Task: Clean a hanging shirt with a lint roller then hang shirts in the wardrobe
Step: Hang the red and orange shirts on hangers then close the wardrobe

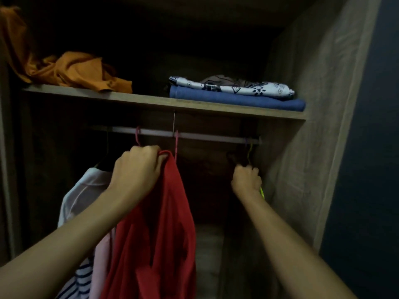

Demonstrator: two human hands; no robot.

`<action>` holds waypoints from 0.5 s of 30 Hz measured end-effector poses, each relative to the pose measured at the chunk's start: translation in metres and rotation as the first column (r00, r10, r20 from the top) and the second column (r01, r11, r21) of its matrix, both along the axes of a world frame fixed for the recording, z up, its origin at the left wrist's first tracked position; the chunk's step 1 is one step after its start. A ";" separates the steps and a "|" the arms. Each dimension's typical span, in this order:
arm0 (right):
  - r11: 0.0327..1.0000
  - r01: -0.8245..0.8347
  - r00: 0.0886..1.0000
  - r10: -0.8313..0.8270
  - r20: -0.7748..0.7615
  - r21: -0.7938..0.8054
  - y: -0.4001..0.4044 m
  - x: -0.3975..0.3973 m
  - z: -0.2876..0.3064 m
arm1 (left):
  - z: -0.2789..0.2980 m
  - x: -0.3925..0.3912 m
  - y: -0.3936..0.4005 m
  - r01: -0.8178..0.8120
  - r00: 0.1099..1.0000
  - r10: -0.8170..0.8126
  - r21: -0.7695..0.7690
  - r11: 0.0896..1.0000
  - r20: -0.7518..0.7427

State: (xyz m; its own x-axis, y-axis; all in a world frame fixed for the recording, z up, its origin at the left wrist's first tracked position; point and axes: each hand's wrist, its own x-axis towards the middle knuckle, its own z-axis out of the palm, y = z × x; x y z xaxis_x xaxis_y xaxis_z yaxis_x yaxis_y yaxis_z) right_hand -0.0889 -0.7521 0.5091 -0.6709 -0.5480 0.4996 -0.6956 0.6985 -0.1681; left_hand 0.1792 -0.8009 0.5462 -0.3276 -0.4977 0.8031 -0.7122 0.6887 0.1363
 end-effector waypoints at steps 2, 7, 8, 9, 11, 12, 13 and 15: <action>1.000 0.029 0.999 -0.029 0.016 0.010 -0.008 -0.009 0.002 | -0.006 0.004 -0.009 0.003 1.000 -0.001 0.058 0.998 -0.031; 0.988 -0.081 0.972 0.107 0.211 -0.130 -0.029 -0.032 0.010 | -0.010 0.012 -0.022 0.055 0.994 -0.036 0.186 0.981 -0.106; 0.964 -0.128 0.941 0.192 0.277 -0.232 -0.034 -0.036 0.012 | -0.010 0.013 -0.023 0.068 0.992 -0.045 0.199 0.978 -0.118; 0.937 -0.153 0.897 0.265 0.353 -0.315 -0.041 -0.038 0.015 | -0.011 0.014 -0.024 0.078 0.991 -0.053 0.211 0.974 -0.121; 0.848 -0.133 0.815 0.389 0.431 -0.513 -0.054 -0.040 0.021 | -0.013 0.016 -0.026 0.090 0.991 -0.063 0.244 0.966 -0.116; 0.779 -0.085 0.764 0.451 0.461 -0.621 -0.057 -0.037 0.025 | -0.014 0.017 -0.027 0.092 0.991 -0.064 0.262 0.961 -0.116; 0.689 -0.030 0.704 0.529 0.474 -0.724 -0.059 -0.035 0.026 | -0.015 0.019 -0.028 0.097 0.991 -0.065 0.281 0.955 -0.119; 0.525 0.130 0.439 0.730 0.524 -0.841 -0.059 -0.028 0.030 | -0.018 0.021 -0.027 0.120 0.988 -0.082 0.311 0.943 -0.132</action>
State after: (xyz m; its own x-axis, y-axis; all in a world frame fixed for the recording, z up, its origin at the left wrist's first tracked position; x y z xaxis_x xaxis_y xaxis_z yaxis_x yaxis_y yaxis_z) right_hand -0.1165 -0.8109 0.5387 -0.8100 -0.5589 0.1775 -0.0655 -0.2146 -0.9745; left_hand 0.2001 -0.8283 0.5284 -0.3041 -0.7018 0.6442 -0.6073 0.6638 0.4365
